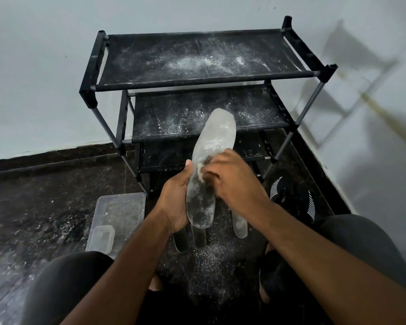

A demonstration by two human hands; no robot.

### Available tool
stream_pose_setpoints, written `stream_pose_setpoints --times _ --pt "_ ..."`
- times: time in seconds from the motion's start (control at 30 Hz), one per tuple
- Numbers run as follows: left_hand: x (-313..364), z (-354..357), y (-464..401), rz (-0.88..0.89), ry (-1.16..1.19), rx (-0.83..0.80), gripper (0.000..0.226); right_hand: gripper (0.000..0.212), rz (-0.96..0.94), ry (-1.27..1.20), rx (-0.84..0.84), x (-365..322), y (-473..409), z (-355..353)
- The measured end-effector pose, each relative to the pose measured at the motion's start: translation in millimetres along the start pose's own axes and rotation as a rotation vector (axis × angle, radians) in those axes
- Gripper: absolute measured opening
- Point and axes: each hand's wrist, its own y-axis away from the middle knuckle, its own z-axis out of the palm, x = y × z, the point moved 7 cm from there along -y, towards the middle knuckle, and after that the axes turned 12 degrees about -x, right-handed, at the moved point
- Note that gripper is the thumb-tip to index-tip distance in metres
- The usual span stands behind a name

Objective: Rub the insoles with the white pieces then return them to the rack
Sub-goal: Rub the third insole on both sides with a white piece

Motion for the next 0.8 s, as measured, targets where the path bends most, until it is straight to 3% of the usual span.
stream_pose_setpoints --times 0.1,0.27,0.43,0.57,0.7,0.8 --pt "3 -4 0 0.031 -0.025 0.031 0.055 0.014 0.131 -0.028 0.149 21 2 -16" --pt "2 -8 -1 0.026 -0.024 0.042 0.056 0.015 -0.01 -0.035 -0.068 -2 3 10" --pt "7 -12 -1 0.051 -0.074 0.073 0.051 0.016 0.125 -0.013 0.101 19 4 -11" --pt "6 -14 -1 0.033 -0.069 0.077 0.055 0.016 -0.005 -0.035 -0.082 -6 3 10" --pt "10 -18 -2 0.067 -0.127 0.081 0.052 0.015 0.127 0.013 0.082 16 3 -12" --pt "11 -21 -1 0.063 -0.142 0.101 0.054 0.014 0.079 -0.066 -0.026 7 3 0"
